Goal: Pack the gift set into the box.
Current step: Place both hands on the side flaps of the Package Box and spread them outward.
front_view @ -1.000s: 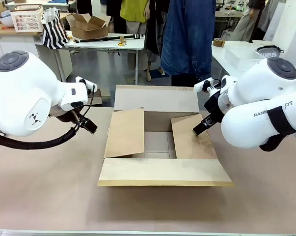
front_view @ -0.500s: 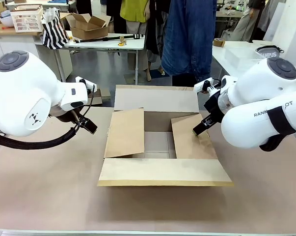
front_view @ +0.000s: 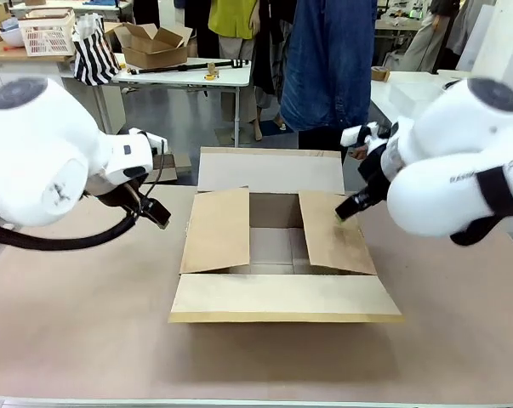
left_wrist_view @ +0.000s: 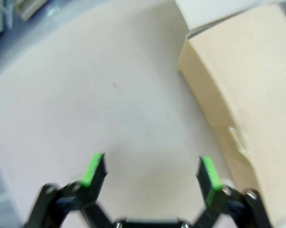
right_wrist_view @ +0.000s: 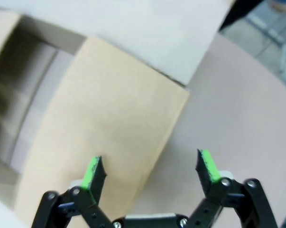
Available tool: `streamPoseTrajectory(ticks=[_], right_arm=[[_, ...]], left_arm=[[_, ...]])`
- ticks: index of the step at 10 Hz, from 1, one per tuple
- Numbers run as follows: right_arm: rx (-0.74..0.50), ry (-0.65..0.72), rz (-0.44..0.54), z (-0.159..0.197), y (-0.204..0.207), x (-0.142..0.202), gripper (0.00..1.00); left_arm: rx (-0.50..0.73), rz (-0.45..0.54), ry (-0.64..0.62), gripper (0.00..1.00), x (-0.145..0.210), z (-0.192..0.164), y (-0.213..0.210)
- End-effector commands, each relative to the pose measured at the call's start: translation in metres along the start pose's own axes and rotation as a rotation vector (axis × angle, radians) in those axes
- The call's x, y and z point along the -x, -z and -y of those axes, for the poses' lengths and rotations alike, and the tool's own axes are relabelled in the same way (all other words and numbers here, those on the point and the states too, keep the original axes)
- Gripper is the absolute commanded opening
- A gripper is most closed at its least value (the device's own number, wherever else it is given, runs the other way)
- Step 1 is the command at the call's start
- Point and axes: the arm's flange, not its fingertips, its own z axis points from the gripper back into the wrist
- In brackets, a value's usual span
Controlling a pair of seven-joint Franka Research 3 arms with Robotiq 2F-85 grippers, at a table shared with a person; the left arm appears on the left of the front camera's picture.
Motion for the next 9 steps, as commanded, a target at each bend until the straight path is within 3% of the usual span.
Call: streamPoseTrajectory(ticks=[1, 3, 4, 5, 6, 7, 8, 9], right_arm=[[-0.027, 0.156, 0.005, -0.025, -0.097, -0.017, 1.00], [0.001, 0.160, 0.095, -0.037, -0.172, 0.006, 1.00], [0.145, 0.159, 0.109, -0.041, -0.174, 0.025, 1.00], [-0.002, 0.145, 0.055, -0.030, -0.146, -0.008, 1.00], [-0.002, 0.145, 0.055, -0.030, -0.146, -0.008, 1.00], [0.048, 0.147, 0.101, -0.040, -0.188, 0.010, 1.00], [-0.024, 0.241, 0.033, -0.025, -0.172, 0.011, 1.00], [-0.260, 0.360, -0.117, -0.004, -0.180, 0.022, 1.00]], left_arm=[[-0.022, -0.056, -0.175, 1.00, -0.008, 0.011, -0.094], [0.046, -0.005, -0.148, 1.00, 0.013, 0.027, -0.144], [0.022, 0.019, -0.166, 1.00, 0.022, 0.031, -0.141], [0.001, -0.028, -0.151, 1.00, 0.002, 0.017, -0.125], [0.001, -0.028, -0.151, 1.00, 0.002, 0.017, -0.125], [0.011, -0.001, -0.149, 1.00, 0.009, 0.028, -0.158], [0.297, -0.075, -0.077, 1.00, 0.012, 0.026, -0.150], [0.617, -0.023, -0.041, 1.00, 0.015, 0.015, -0.167]])
